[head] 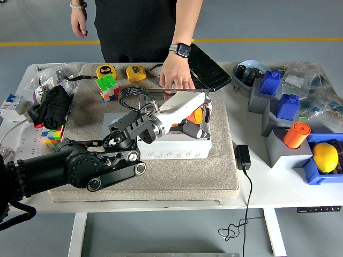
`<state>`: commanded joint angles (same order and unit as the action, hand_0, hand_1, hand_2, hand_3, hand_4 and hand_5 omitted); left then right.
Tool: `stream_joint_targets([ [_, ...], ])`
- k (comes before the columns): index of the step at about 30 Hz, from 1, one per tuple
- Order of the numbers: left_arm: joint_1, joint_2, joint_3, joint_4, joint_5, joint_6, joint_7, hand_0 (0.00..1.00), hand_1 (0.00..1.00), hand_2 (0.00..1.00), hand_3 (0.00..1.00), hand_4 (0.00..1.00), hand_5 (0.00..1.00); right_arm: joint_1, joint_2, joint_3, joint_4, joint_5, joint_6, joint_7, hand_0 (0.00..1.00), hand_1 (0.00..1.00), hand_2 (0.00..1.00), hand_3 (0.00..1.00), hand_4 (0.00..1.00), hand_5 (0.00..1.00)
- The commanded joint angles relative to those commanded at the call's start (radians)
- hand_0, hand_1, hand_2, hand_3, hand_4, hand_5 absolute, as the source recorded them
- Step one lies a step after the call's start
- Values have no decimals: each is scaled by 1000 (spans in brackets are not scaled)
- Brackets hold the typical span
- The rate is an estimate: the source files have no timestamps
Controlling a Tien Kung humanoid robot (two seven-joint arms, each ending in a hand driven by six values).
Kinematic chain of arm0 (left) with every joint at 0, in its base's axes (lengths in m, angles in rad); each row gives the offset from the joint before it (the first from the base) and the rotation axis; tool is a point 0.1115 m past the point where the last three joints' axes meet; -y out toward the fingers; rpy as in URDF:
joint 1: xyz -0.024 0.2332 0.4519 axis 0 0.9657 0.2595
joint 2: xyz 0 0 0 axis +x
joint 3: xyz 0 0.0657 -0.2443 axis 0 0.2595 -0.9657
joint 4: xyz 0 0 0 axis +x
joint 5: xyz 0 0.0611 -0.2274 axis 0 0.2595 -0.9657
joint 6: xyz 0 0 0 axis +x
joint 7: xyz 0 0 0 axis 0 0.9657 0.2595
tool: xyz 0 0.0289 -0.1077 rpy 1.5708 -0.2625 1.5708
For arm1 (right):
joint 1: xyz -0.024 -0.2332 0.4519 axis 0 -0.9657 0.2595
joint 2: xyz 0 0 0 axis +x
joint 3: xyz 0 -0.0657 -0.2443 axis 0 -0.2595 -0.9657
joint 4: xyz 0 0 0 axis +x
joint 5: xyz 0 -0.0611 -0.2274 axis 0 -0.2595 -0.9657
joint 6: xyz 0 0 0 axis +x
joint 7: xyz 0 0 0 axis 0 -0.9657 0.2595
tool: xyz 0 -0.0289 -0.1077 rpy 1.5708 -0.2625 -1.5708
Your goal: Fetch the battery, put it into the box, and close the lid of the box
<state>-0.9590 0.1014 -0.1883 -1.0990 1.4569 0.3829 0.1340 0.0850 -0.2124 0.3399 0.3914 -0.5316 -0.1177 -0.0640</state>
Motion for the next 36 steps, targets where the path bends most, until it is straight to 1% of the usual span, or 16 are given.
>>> stream_joint_targets([
  [3, -2, 1, 8, 9, 5, -3, -3, 291, 273, 288, 368, 998, 129, 0, 0, 3, 1, -2, -1, 1, 617, 655, 667, 570, 936, 449],
  [4, -2, 1, 10, 11, 6, -4, -3, 323, 368, 400, 464, 998, 142, 0, -1, 4, 1, -3, -1, 1, 617, 656, 667, 570, 935, 448],
  [9, -1, 2, 14, 15, 10, -4, -6, 323, 368, 400, 464, 998, 142, 0, -1, 10, 0, -4, -3, 2, 617, 656, 667, 570, 935, 448],
  [10, -1, 2, 14, 15, 11, -4, -6, 343, 421, 441, 500, 998, 170, 0, -1, 12, 1, -5, -3, 2, 617, 656, 667, 570, 935, 448],
  [15, 4, 7, 8, 5, 21, -7, -4, 343, 421, 441, 500, 998, 170, 0, 0, 18, 2, -7, -4, 4, 617, 656, 667, 570, 935, 448],
  [16, 5, 8, 6, 3, 22, -8, -3, 345, 438, 450, 510, 998, 191, 0, 0, 19, 3, -9, -5, 4, 617, 656, 666, 569, 935, 448],
  [19, 13, 14, -14, -14, 27, -12, 2, 345, 438, 450, 510, 998, 191, -1, 1, 23, 4, -12, -5, 4, 617, 656, 666, 569, 935, 448],
  [23, 25, 26, -52, -51, 34, -17, 6, 356, 451, 467, 516, 998, 191, -1, 1, 26, 5, -14, -5, 4, 617, 656, 666, 570, 935, 448],
  [27, 47, 47, -105, -119, 38, -25, 18, 356, 451, 467, 516, 998, 191, -1, 2, 30, 5, -16, -5, 3, 617, 656, 666, 570, 935, 448],
  [28, 59, 59, -126, -146, 34, -26, 21, 342, 456, 480, 516, 998, 256, -1, 2, 32, 5, -16, -5, 4, 617, 655, 666, 570, 935, 448],
  [31, 85, 85, -165, -197, 28, -27, 22, 342, 456, 480, 516, 998, 256, -2, 1, 34, 5, -17, -5, 3, 617, 655, 666, 570, 935, 448],
  [33, 110, 111, -196, -240, 19, -25, 18, 342, 456, 480, 516, 998, 256, -4, 1, 35, 4, -18, -5, 3, 617, 655, 666, 570, 935, 448],
  [34, 118, 118, -207, -255, 18, -25, 18, 338, 506, 520, 526, 991, 351, -4, 1, 35, 4, -18, -6, 3, 617, 656, 665, 569, 935, 447],
  [36, 148, 144, -240, -298, 14, -22, 13, 338, 506, 520, 526, 991, 351, -5, 1, 36, 5, -19, -6, 4, 617, 656, 665, 569, 935, 447],
])
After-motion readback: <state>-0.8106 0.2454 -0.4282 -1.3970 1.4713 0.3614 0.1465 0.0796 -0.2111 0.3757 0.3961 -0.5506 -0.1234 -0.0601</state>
